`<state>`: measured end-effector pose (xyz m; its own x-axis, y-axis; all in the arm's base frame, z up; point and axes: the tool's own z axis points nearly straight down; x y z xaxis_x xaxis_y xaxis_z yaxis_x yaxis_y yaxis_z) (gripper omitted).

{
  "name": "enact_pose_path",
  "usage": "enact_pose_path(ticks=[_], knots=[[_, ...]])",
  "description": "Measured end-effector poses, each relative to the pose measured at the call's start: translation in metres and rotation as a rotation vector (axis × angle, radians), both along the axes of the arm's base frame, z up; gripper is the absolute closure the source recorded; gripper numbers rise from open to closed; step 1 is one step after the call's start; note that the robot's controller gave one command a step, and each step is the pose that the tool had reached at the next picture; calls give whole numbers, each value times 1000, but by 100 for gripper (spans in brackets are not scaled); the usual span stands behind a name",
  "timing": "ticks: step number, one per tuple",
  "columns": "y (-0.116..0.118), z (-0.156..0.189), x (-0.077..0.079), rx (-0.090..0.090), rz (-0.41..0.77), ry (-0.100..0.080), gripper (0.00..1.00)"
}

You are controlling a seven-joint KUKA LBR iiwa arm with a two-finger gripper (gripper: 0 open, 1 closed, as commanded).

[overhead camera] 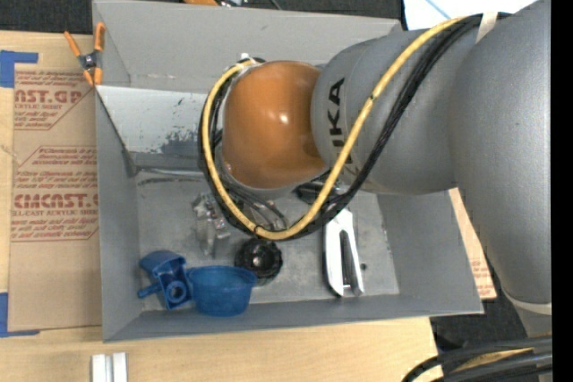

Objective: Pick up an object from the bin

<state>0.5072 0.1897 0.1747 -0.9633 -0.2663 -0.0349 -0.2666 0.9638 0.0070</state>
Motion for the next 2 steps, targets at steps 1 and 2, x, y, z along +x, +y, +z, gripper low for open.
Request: enact_pose_path(ticks=[1, 2], knots=[[0, 0, 0, 0, 0, 0, 100], [-13, -53, -20, -12, 364, -3, 100]])
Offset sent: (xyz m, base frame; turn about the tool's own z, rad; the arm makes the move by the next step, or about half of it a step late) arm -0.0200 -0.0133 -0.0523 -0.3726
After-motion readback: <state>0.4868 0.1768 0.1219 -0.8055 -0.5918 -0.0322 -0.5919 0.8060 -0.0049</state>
